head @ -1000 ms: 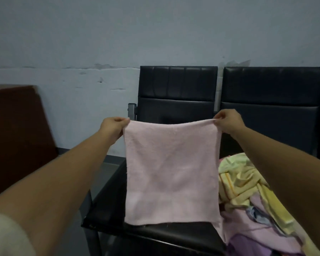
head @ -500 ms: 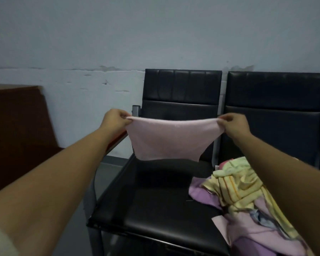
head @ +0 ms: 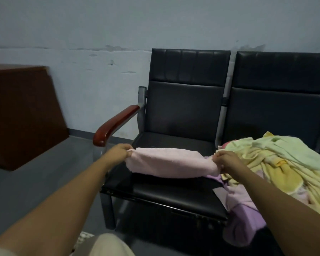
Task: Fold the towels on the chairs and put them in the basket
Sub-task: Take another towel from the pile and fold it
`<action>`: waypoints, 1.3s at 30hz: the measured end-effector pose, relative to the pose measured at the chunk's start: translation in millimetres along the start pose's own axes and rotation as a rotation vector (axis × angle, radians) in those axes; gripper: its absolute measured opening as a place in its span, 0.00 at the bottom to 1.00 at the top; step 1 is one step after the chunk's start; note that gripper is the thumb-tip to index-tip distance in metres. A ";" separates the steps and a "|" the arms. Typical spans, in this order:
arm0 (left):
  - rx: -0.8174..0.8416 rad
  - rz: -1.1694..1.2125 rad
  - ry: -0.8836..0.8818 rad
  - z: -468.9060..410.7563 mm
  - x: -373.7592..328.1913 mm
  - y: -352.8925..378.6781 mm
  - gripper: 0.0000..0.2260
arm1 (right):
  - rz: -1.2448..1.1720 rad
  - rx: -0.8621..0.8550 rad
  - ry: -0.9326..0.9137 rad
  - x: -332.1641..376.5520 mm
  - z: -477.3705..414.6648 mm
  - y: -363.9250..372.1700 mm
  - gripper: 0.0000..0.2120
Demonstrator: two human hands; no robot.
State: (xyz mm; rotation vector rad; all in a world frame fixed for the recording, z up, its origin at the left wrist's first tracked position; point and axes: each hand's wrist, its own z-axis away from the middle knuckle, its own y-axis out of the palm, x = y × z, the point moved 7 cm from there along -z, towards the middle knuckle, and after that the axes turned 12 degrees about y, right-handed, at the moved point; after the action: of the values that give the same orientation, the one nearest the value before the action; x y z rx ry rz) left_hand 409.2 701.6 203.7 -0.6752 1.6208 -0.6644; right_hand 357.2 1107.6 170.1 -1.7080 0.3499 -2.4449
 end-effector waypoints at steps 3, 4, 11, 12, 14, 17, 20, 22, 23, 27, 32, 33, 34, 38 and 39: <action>0.182 0.044 -0.058 6.9 7.4 11.8 0.11 | 0.071 0.126 0.143 -9.4 2.5 7.8 0.07; 0.223 0.052 -0.081 9.4 10.1 15.1 0.10 | 0.117 0.171 0.187 -13.0 3.6 10.6 0.09; 0.087 0.045 -0.085 -0.5 36.9 26.5 0.05 | 0.305 0.107 0.059 -17.9 -23.3 16.9 0.04; 0.021 0.043 -0.087 -5.4 42.8 27.1 0.04 | 0.329 0.058 0.018 -19.6 -33.8 15.9 0.04; -0.088 0.041 -0.113 -16.6 54.2 29.0 0.03 | 0.417 -0.057 -0.062 -18.6 -55.5 15.1 0.04; -0.215 0.049 -0.137 -41.3 70.7 32.9 0.04 | 0.511 -0.184 -0.156 -4.5 -84.4 24.2 0.05; -0.324 0.098 -0.189 -70.1 85.3 35.5 0.05 | 0.487 -0.224 -0.211 14.0 -116.3 39.3 0.03; -0.365 0.196 -0.235 -90.1 96.0 41.2 0.03 | 0.452 -0.241 -0.206 17.1 -138.9 49.0 0.03; -0.377 0.244 -0.260 -98.8 102.0 45.4 0.03 | 0.452 -0.251 -0.192 14.3 -148.1 54.5 0.04; -0.320 0.164 -0.305 -108.3 116.1 65.0 0.17 | 0.626 -0.355 -0.136 -10.0 -156.7 75.4 0.17; -0.202 0.027 -0.381 -91.3 127.6 83.9 0.12 | 0.740 -0.164 -0.455 -13.4 -103.0 136.3 0.20; -0.182 0.013 -0.398 -89.3 128.5 85.9 0.15 | 0.782 -0.067 -0.511 -17.1 -90.5 155.4 0.20; -0.146 -0.007 -0.421 -86.4 126.1 87.9 0.17 | 0.838 0.022 -0.541 -23.7 -81.3 173.5 0.21; 0.095 -0.186 -0.481 -82.3 110.8 100.4 0.27 | 1.096 0.125 -0.517 -56.3 -62.7 212.7 0.28; 0.133 -0.225 -0.470 -80.8 103.9 101.3 0.28 | 1.132 0.113 -0.514 -61.5 -59.7 215.2 0.29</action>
State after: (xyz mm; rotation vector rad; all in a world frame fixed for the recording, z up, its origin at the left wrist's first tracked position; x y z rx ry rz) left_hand 308.7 696.7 71.5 -0.8507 1.0683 -0.7062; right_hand 318.4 921.8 37.3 -1.4011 0.7955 -1.1672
